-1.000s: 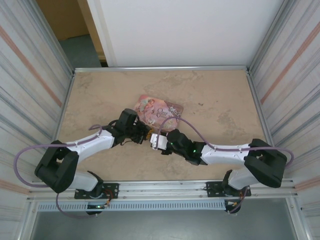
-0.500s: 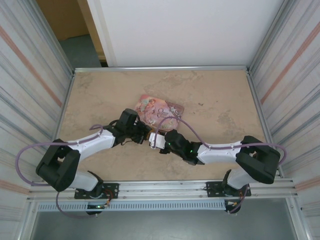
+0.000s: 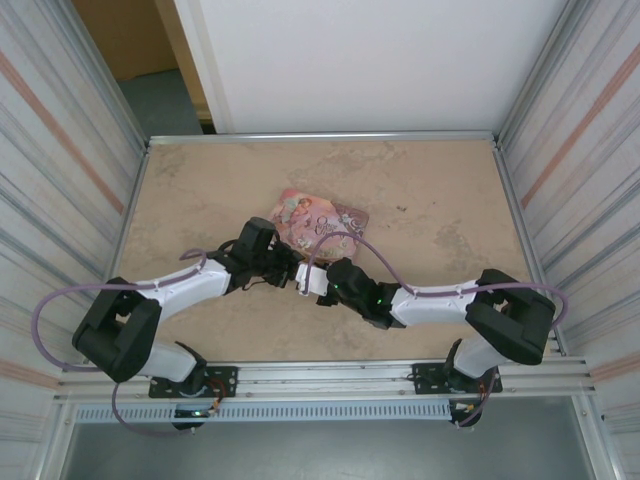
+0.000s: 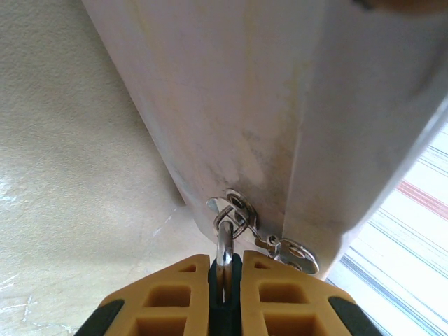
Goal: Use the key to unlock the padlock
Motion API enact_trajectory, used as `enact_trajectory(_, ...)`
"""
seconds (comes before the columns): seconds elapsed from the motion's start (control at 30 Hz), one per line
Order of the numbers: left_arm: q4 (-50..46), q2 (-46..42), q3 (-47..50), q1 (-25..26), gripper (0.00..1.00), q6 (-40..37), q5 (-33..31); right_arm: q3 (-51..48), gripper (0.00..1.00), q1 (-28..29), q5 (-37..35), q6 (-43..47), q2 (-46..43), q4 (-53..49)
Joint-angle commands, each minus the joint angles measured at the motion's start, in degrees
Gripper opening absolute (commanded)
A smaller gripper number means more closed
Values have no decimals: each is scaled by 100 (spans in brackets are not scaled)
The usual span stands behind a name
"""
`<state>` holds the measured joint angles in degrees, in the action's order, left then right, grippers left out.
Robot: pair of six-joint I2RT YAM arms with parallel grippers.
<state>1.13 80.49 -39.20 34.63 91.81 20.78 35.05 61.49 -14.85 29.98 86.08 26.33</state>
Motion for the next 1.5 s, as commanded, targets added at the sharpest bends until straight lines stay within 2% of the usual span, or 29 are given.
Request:
enact_trajectory(0.0, 112, 46, 18, 57, 0, 154, 322, 174, 15, -2, -74, -203, 122, 206)
enact_trajectory(0.23, 193, 81, 44, 70, 0, 173, 358, 169, 9, -6, -141, -289, 198, 311)
enact_trajectory(0.6, 323, 160, 54, 109, 0, 215, 383, 248, 4, -7, -182, -729, 390, 424)
enact_trajectory(0.7, 356, 186, 53, 107, 0, 230, 386, 307, 0, -40, -188, -1067, 412, 424)
enact_trajectory(1.13, 397, 195, 88, 159, 0, 247, 351, 408, 0, -444, 362, -3403, 195, 90)
enact_trajectory(1.47, 418, 213, 96, 178, 0, 259, 323, 353, 0, -655, 590, -3686, 148, -5)
